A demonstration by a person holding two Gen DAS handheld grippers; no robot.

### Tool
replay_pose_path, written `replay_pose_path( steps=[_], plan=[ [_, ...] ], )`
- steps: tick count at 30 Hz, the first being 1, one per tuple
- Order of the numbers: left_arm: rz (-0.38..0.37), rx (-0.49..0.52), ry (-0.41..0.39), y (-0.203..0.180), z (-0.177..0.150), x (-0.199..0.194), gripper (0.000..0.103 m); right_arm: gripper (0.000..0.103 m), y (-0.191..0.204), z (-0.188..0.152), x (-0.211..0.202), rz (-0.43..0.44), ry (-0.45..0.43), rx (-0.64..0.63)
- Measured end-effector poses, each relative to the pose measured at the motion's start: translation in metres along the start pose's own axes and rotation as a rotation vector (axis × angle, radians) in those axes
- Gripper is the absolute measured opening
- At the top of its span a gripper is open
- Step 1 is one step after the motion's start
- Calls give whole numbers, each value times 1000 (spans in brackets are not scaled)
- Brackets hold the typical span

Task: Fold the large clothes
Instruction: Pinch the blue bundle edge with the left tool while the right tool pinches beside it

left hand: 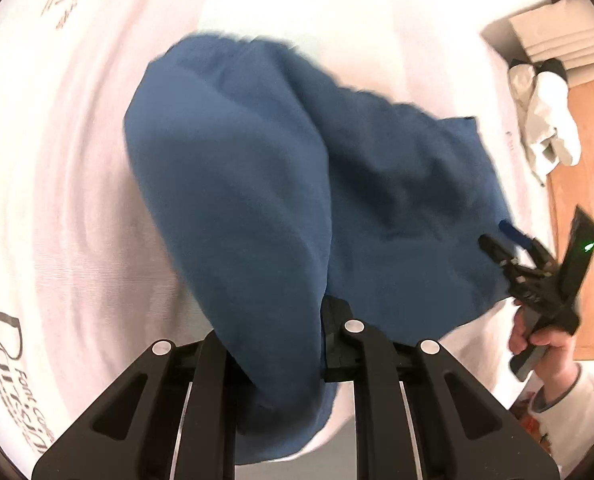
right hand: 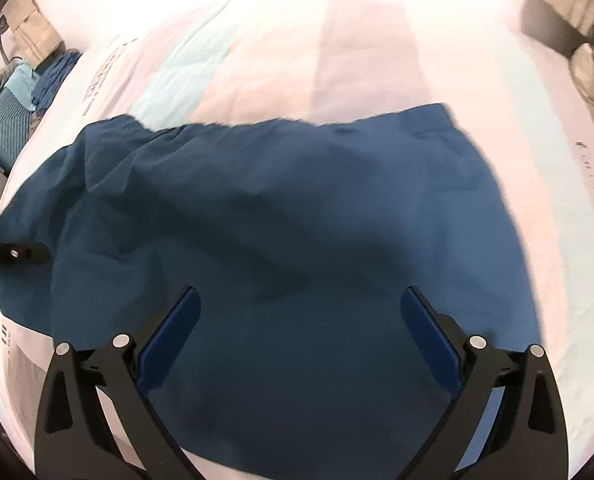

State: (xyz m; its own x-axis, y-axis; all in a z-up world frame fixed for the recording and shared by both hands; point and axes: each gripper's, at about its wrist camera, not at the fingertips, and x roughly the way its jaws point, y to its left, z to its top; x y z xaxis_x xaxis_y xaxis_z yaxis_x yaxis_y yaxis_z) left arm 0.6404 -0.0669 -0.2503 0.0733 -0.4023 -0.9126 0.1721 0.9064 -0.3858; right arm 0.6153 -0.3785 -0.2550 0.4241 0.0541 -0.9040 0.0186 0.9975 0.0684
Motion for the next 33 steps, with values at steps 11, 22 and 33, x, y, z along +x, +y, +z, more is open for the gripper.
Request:
replay_pose_path(
  steps=[11,22,33],
  plan=[
    [49,43,-12,-82,2,-34,13,97,-49,-32,11,-46,-4,-10],
    [133,78,-32,-188,-2,-46,13,88,-78,-67,-38,55,-146,10],
    [167,115,7,-284,-14,10,15,63,-97,-116,-38,133,-99,-44]
  ],
)
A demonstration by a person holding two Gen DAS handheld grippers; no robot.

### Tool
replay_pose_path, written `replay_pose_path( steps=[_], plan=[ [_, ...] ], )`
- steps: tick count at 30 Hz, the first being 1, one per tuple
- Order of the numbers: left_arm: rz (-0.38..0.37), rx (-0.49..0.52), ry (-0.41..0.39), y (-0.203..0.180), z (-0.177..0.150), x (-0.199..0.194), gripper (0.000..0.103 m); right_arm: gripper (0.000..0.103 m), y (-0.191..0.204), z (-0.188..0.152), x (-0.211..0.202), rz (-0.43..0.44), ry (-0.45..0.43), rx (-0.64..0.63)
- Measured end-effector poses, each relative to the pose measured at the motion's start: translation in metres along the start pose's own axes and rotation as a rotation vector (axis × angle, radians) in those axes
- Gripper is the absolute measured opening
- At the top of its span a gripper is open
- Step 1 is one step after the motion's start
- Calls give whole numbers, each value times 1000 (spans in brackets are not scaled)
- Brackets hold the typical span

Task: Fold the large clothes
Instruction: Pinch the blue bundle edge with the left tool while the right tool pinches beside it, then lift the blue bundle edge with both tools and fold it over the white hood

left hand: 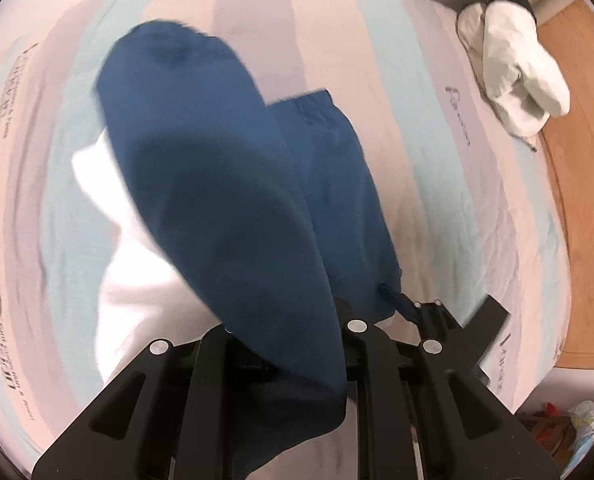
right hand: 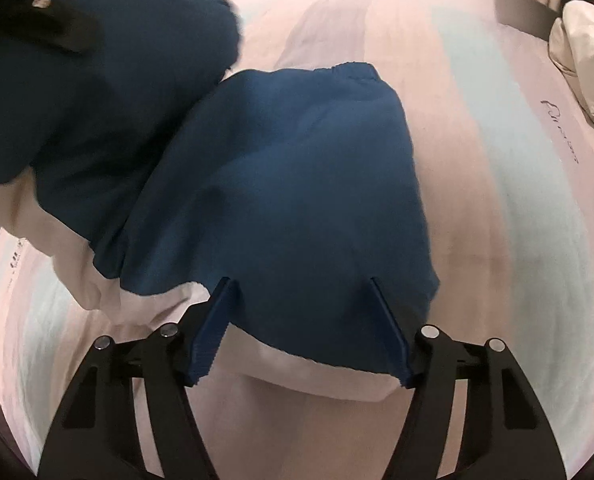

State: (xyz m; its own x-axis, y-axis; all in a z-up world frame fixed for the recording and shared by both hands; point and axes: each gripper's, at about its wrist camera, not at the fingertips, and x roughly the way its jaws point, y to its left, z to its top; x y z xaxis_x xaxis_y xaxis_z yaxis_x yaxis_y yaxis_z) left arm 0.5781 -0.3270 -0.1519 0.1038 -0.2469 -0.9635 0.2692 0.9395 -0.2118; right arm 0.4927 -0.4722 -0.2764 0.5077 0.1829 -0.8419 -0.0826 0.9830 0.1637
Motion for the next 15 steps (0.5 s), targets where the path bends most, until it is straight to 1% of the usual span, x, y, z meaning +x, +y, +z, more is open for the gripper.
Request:
replay_pose_path(
  steps=[2,5,8,11,15],
  plan=[
    [7,7,6,-13,-2,12,16,63,-8,-5,-10,7,-11,0],
    [37,26,10,-34,-5,34,18,64,-19,-18,-22,8,-19,-17],
    [90,70,6,-53,-10,54,20,65,-35,-27,-26,4,-6,-27],
    [133,103,2,-68,-15,75,24,65,-48,-33,-31,-29,8,-38],
    [190,161,-19,-85,-20,106,29,65,-72,-39,-47,-86,25,5]
  ],
)
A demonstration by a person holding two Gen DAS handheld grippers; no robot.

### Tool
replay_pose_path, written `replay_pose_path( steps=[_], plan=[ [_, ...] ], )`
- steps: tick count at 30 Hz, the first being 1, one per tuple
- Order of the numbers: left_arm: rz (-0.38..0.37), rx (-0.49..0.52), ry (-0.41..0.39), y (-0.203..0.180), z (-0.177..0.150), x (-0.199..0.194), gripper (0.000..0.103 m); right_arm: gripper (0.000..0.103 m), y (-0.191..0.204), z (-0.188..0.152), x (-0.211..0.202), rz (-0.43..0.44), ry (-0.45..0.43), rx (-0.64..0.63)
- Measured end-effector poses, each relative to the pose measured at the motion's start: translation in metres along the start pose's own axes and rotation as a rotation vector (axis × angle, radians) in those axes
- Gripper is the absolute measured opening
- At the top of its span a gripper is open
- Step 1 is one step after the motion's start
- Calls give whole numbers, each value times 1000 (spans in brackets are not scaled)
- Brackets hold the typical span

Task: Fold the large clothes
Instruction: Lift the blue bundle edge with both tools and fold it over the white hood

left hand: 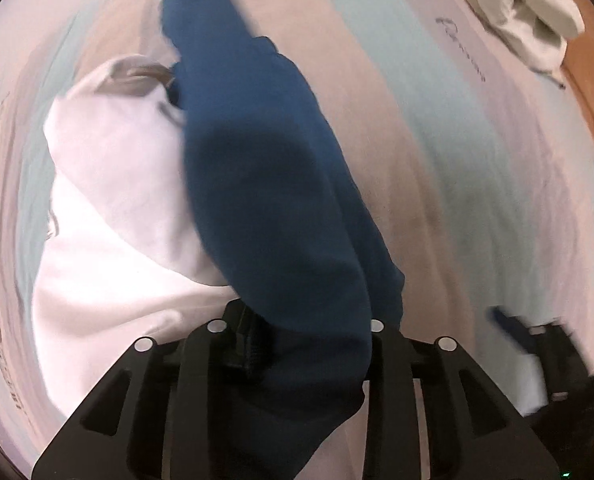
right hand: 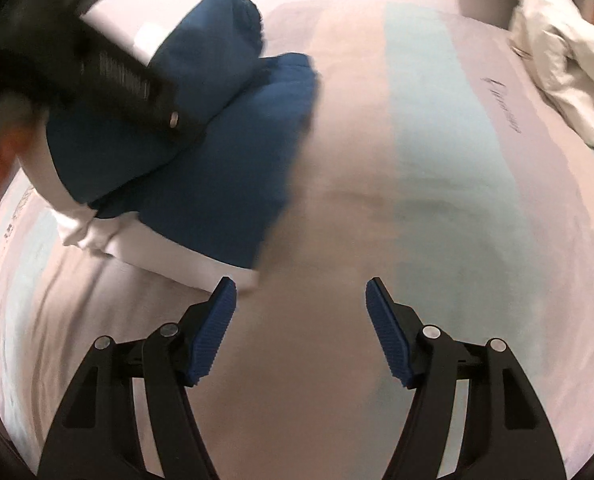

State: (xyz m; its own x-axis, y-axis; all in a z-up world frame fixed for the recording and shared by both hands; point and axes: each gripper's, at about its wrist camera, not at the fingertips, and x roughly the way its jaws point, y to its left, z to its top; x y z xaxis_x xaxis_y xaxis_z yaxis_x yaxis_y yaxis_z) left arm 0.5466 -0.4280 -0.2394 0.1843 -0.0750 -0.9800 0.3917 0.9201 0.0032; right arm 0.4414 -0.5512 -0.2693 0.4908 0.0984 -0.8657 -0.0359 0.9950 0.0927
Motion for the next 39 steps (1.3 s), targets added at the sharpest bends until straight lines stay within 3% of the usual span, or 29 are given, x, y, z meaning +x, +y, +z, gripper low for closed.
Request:
replay_pose_path(
  steps=[9,17,20,24,25,26,28,30,34,39],
  plan=[
    [130,104,-65,-43,-13,30,39,65,-42,-16,-24,-78,10,77],
    [265,193,-92,-79,-27,58,46,65,-56,-43,-48,-102,22,129],
    [279,199,-103,-82,-32,55,48,65,-54,-52,-60,-106,26,112],
    [245,158,-109,-74,-32,36,62,66,-55,-49,-77,-106,10,102],
    [235,151,-110,-73,-33,31,69,66,-56,-48,-80,-106,4,99],
    [205,137,-108,-70,-34,24,83,66,-56,-47,-83,-107,-2,93],
    [158,119,-109,-70,-37,13,94,67,-54,-45,-91,-104,-16,89],
    [118,94,-117,-69,-42,-2,95,67,-52,-43,-100,-101,-29,85],
    [-31,58,-100,-62,-54,-35,97,68,-53,-37,-116,-74,-57,99],
    [-166,-5,-86,-23,-65,-80,97,71,-38,-23,-130,-57,-78,72]
  ],
)
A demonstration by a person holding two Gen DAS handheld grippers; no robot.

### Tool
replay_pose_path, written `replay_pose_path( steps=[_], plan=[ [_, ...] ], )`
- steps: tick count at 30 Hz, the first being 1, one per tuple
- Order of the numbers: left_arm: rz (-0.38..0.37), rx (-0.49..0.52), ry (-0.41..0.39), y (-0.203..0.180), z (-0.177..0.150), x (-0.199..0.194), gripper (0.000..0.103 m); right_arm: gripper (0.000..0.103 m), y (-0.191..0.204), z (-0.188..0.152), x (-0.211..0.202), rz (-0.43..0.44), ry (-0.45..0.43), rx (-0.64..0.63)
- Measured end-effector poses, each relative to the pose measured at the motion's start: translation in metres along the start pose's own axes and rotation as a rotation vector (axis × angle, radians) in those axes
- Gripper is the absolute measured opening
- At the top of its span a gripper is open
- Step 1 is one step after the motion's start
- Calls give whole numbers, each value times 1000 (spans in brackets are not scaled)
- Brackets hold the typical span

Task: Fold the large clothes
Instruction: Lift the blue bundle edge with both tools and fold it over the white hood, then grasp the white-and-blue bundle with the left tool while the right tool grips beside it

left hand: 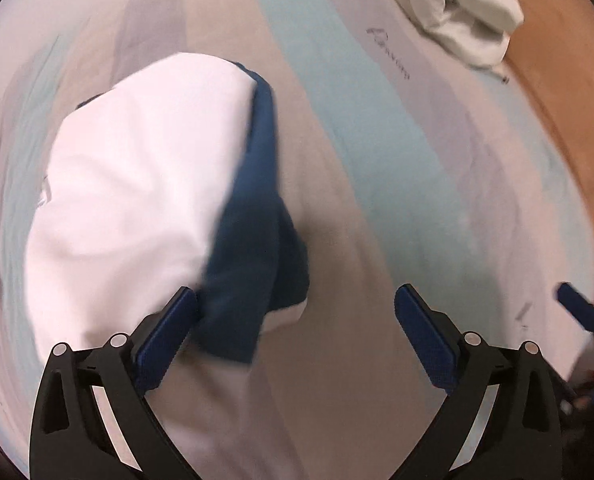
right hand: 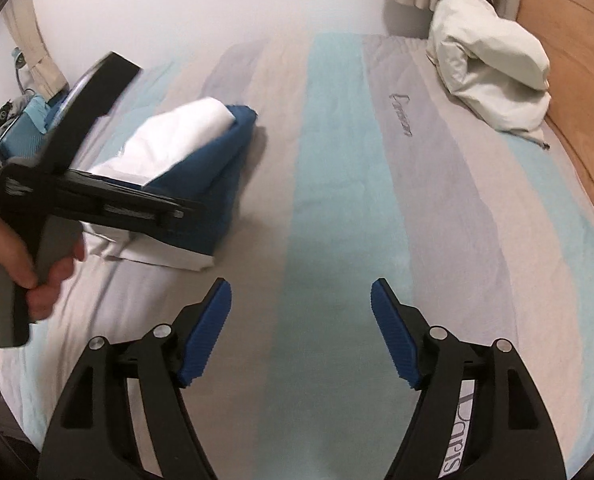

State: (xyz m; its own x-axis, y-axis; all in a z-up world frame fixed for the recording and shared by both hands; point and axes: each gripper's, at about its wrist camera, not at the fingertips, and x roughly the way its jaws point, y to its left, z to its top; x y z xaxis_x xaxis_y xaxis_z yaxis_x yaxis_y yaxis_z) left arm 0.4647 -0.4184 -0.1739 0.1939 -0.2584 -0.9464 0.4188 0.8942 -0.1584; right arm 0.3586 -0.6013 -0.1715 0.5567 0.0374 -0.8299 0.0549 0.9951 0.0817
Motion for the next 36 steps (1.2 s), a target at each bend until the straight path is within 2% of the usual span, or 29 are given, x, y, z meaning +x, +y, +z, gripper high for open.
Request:
replay_pose_path(
  steps=[3,4,7,11,12,16,17,20,23,27,32,36],
  plan=[
    [20,-7,-16,45,10,-14,97,72,21,18,7,15,-7,-29],
    [34,-11,-21,47,4,-20,97,75,28,23,10,20,-9,-37],
    [57,-10,-49,87,9,-31,97,81,54,50,31,46,-13,-52],
    [39,-13,-43,156,21,-34,97,90,86,84,67,90,2,-41],
    [35,-12,-42,173,26,-31,97,94,91,91,76,100,12,-28],
    [39,25,-36,210,39,-11,97,95,109,121,124,151,97,12],
    [25,23,-31,218,40,-7,97,95,111,125,135,166,116,17],
    [-92,-40,13,251,41,10,97,95,110,136,171,206,201,65],
    [-169,-74,38,262,48,32,97,95,104,142,197,205,259,88],
    [-191,-21,74,256,54,60,97,95,98,142,223,193,298,83],
    [-251,-49,74,255,65,85,97,96,96,137,249,230,333,81],
    [-275,-50,109,250,71,108,98,96,94,132,266,255,349,99]
  ],
)
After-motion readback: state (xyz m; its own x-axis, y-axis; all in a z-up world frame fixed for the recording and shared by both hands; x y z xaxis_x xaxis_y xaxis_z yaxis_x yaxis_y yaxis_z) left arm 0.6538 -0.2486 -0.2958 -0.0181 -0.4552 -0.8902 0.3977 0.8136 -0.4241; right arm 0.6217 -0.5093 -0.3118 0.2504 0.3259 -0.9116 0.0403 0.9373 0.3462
